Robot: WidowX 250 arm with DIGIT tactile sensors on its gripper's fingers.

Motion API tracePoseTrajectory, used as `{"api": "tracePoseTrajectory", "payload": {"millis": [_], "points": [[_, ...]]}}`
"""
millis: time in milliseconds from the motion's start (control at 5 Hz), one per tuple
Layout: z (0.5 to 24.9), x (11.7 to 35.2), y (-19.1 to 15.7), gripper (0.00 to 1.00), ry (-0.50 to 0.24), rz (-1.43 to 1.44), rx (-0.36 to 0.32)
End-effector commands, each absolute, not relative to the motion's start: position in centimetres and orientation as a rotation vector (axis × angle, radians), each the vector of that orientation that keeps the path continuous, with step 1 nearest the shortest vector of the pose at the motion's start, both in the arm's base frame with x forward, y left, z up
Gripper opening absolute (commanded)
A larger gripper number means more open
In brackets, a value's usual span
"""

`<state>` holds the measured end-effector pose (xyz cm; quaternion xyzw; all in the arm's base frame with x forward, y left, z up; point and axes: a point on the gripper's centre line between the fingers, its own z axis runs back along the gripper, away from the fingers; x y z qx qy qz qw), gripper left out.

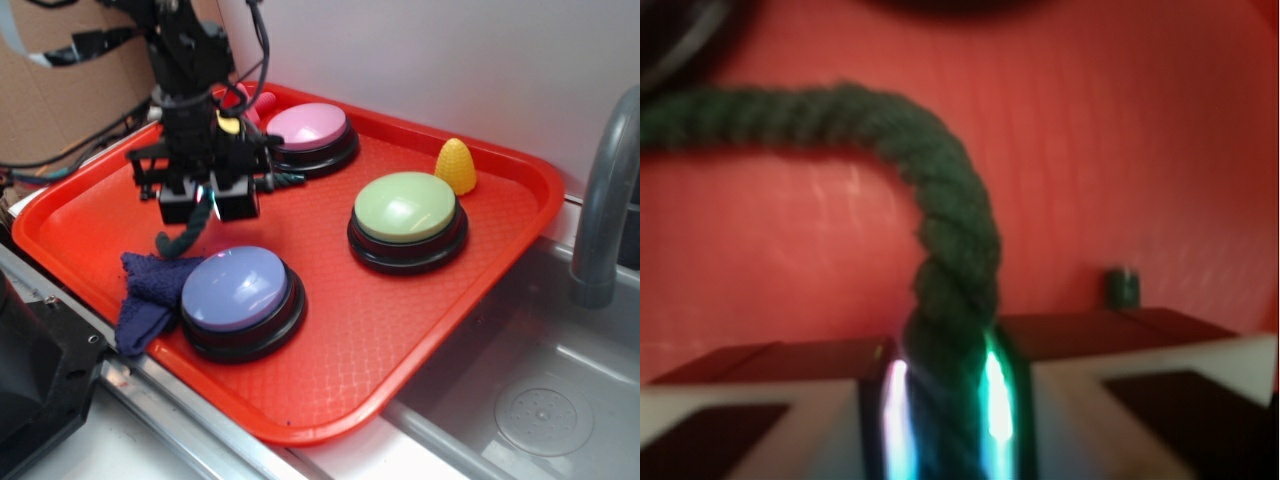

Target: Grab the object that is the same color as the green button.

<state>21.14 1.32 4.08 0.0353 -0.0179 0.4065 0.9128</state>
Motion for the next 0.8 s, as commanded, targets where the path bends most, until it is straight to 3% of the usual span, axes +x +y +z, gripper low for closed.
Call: {"api": "tracePoseTrajectory", "payload": {"millis": [0,200,400,600], "points": [[14.0,23.1,3.1,0.00,-0.147,0.449,0.079],[17.5,22.8,3.7,0.00,-0.169,0.329,0.063],[18.7,22.1,4.7,0.00,-0.198,0.391,-0.006],[18.7,21.7,5.3,0.00,-0.200,0.417,0.016]]}}
